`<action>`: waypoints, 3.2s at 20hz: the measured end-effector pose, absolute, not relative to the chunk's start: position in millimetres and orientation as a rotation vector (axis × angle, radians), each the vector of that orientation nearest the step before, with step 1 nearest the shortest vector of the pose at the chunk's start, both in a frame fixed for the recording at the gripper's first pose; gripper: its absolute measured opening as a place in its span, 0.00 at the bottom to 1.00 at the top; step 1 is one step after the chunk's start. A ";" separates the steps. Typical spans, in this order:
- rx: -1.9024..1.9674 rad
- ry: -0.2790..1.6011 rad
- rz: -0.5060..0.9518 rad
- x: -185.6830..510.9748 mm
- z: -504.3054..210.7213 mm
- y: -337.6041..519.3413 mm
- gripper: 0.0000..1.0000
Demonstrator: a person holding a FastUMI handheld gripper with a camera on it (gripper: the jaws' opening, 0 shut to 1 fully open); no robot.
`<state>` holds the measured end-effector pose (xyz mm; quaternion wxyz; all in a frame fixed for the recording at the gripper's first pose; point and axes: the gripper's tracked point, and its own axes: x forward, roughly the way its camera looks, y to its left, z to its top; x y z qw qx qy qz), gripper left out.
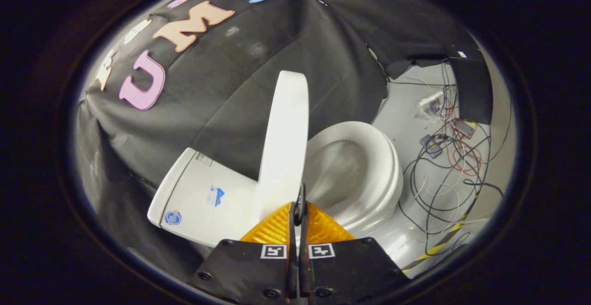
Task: Open the toilet lid.
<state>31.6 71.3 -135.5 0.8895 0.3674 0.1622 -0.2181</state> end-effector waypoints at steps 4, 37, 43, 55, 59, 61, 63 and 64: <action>0.726 0.348 -0.453 34.9 -126.0 78.5 0.03; 0.326 0.296 -0.344 95.9 -32.2 178.3 0.04; 0.309 0.281 -0.289 122.2 -20.9 216.9 0.04; 0.177 0.258 -0.257 148.8 -16.8 262.4 0.04; 0.142 0.267 -0.266 159.9 -17.7 279.4 0.04; 0.113 0.270 -0.272 164.7 -18.5 287.4 0.04; 0.083 0.276 -0.275 167.9 -21.2 297.5 0.04; 0.072 0.273 -0.253 169.8 -22.3 307.1 0.04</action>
